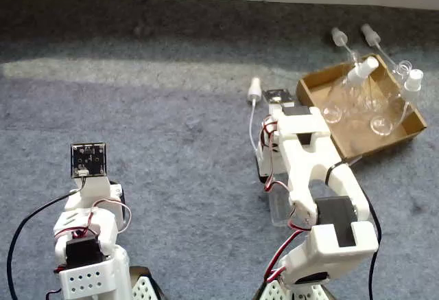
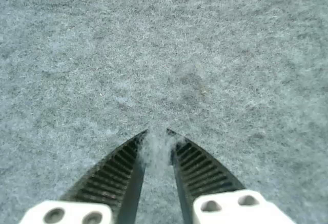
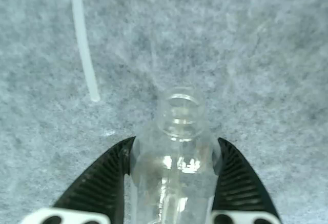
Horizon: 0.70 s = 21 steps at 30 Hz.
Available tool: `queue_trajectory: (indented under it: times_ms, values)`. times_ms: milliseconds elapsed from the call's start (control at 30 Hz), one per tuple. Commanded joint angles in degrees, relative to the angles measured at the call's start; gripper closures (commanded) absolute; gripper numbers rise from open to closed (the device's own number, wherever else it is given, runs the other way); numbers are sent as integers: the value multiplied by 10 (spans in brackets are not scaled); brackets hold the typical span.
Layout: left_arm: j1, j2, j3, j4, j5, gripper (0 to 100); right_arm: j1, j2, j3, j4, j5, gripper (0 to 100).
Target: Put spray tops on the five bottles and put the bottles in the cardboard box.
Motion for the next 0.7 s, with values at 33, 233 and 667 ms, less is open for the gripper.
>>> queue_trajectory:
  times_ms: [33,233,667]
  values:
    - [7,-4,11,3,-6,995,-8,-102,-7,-2,-2,900]
    - [11,-4,11,3,-6,995,-7,-256,-6,54,-2,900]
    - [12,-4,11,3,-5,993,-8,-526,90,49,-2,900]
